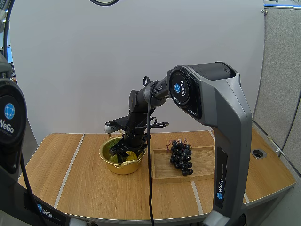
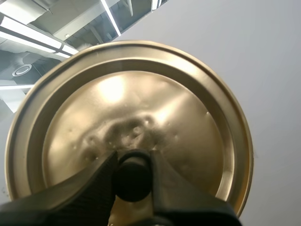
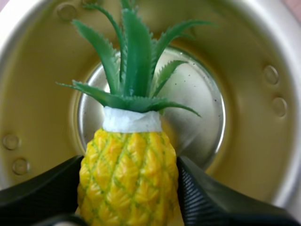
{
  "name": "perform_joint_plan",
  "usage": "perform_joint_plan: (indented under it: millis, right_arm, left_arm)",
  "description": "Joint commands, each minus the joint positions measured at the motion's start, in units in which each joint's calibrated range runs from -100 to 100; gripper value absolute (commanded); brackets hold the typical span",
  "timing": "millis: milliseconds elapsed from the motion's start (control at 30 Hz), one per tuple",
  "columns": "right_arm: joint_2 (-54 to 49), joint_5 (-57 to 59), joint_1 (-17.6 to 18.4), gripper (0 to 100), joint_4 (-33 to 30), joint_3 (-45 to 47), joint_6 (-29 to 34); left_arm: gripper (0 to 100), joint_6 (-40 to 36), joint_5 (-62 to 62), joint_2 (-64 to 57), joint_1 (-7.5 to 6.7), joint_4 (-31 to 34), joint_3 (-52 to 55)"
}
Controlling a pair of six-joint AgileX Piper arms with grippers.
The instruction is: Open the pot, put the pineapple inside, and close it
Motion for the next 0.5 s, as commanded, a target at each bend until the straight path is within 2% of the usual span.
perform_joint_plan:
  millis: [0,300,467]
  right_arm:
    - [-0.25,-1.47,-0.1,100,-1.75,0.1,0.92]
    - [-1.68,-1.66,-0.1,100,-2.01,-0.42,1.31]
    - [-6.89,-1.66,-0.1,100,-2.15,-0.46,1.31]
  left_arm:
    - [0,-0.08,-1.97,-0.24,-0.19,0.72,-0.37]
    - [0,-0.08,-1.97,-0.24,-0.19,0.72,-0.37]
    - [0,-0.08,-1.97,-0.24,-0.19,0.72,-0.37]
